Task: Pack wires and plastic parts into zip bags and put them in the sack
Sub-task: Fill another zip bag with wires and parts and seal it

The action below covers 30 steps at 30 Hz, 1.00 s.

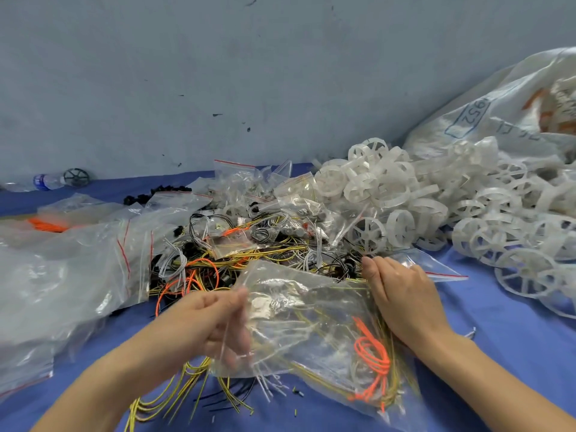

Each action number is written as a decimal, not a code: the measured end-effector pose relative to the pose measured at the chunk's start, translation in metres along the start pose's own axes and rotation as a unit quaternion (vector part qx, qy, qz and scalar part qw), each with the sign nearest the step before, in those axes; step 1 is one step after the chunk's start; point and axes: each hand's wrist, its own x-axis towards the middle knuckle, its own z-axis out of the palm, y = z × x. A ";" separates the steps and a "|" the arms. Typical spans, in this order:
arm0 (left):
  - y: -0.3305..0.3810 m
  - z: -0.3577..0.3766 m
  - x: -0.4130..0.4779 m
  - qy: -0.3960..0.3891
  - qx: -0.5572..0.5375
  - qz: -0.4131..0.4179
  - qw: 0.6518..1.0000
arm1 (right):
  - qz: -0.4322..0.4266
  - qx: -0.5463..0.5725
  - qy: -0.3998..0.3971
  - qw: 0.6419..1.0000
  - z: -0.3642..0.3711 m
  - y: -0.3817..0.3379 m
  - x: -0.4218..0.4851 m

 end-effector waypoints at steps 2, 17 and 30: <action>0.001 -0.005 0.002 0.061 0.016 0.009 0.998 | -0.019 0.001 0.004 1.000 0.000 -0.001 0.000; -0.020 -0.023 0.060 0.247 0.564 0.148 0.774 | -0.038 -0.087 0.004 0.995 -0.038 0.015 0.039; -0.007 -0.023 0.065 0.287 0.511 0.199 0.785 | 0.004 -0.002 0.022 1.000 -0.041 0.000 0.032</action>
